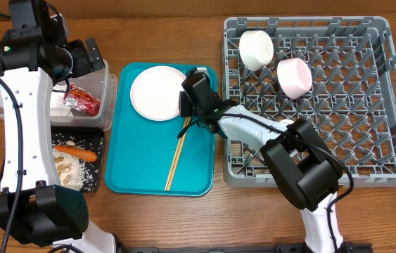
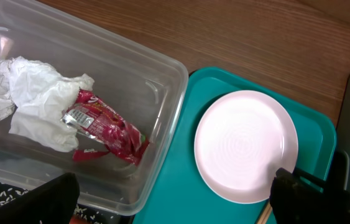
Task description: Sort waste into correct bins and load items into the dishwasher
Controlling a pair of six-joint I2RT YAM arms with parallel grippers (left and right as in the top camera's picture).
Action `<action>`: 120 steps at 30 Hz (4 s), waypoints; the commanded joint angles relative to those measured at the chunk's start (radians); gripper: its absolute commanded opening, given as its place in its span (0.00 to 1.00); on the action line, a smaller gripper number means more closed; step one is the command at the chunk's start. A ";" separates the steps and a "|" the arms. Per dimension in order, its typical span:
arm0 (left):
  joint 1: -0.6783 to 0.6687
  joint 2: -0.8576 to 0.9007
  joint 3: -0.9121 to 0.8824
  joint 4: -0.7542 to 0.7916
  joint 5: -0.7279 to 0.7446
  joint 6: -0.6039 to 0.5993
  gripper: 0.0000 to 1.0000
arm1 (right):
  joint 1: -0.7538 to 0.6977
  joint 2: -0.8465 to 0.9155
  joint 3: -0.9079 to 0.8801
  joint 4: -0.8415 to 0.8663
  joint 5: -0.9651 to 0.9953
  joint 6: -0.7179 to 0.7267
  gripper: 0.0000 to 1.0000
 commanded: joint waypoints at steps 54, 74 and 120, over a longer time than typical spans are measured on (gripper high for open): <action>-0.002 -0.021 0.019 0.003 -0.011 -0.008 1.00 | 0.000 0.033 0.005 0.087 0.001 0.026 0.04; -0.002 -0.021 0.019 0.003 -0.011 -0.008 1.00 | -0.010 -0.252 0.040 0.040 0.002 -0.008 0.04; -0.002 -0.021 0.019 0.003 -0.011 -0.008 1.00 | -0.251 -0.847 0.038 -1.066 0.945 -1.032 0.04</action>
